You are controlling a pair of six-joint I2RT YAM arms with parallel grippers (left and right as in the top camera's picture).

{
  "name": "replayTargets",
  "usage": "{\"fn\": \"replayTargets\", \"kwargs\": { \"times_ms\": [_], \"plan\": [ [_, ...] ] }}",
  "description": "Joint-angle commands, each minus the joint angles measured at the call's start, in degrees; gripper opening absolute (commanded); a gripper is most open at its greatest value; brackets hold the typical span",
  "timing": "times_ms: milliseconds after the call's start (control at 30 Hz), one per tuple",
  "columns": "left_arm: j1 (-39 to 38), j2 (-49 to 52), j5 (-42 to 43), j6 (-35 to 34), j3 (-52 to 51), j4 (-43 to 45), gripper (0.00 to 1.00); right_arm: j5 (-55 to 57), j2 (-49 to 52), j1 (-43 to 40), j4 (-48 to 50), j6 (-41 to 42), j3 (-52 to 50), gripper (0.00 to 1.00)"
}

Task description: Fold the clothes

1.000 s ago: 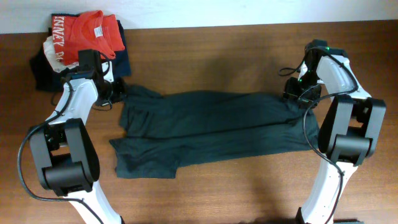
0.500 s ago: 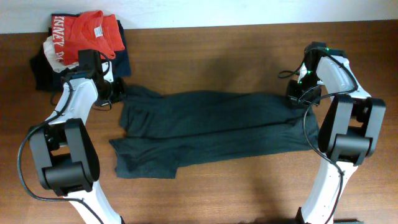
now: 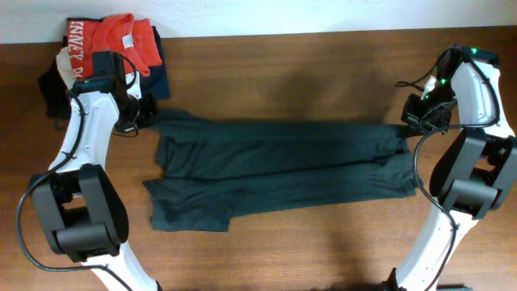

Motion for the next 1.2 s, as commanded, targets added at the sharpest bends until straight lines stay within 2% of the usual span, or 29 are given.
{"fn": "replayTargets", "kwargs": {
  "times_ms": [0,267,600,733,800,867,900,933,1000,1067,1167],
  "plan": [
    [0.1,-4.8,0.0,-0.3,4.8,-3.3,0.01,0.1,0.2,-0.3,-3.2,0.3,3.7,0.04],
    [0.1,-5.1,0.0,-0.3,6.2,-19.4,0.01,0.1,0.1,-2.0,-14.2,-1.3,11.1,0.04],
    [-0.3,-5.1,0.6,-0.3,6.2,-36.2,0.01,2.3,-0.8,-6.6,-14.2,-2.1,11.1,0.04],
    [-0.4,-5.1,0.6,-0.3,6.2,-38.3,0.01,4.6,-0.8,-6.7,-14.1,-2.7,11.1,0.06],
    [-0.4,-5.1,0.6,-0.3,6.2,-38.4,0.02,4.9,-0.8,-6.7,-14.2,-2.8,11.0,0.16],
    [-0.4,-5.1,0.6,-0.3,6.2,-39.2,0.08,4.9,-0.8,-6.7,-14.2,-2.8,10.9,0.24],
    [-0.4,-5.1,0.6,-0.3,6.2,-39.9,0.18,4.9,-0.8,-6.7,-14.2,-2.8,10.8,0.40],
    [-0.4,-5.1,0.5,-0.3,6.2,-40.2,0.40,4.8,-0.8,-6.7,-14.2,-2.8,10.7,0.50],
    [-0.4,-5.1,0.5,-0.3,6.2,-40.2,0.43,4.4,-0.8,-6.7,-14.2,-2.8,10.7,0.59],
    [-0.4,-5.1,0.7,-0.3,6.2,-39.8,0.42,4.5,-0.8,-6.7,-14.2,-2.8,10.7,0.72],
    [-0.7,-5.1,5.1,-0.3,6.2,-37.5,0.42,4.4,-0.8,-6.7,-14.0,-2.8,10.7,0.74]
  ]
}}
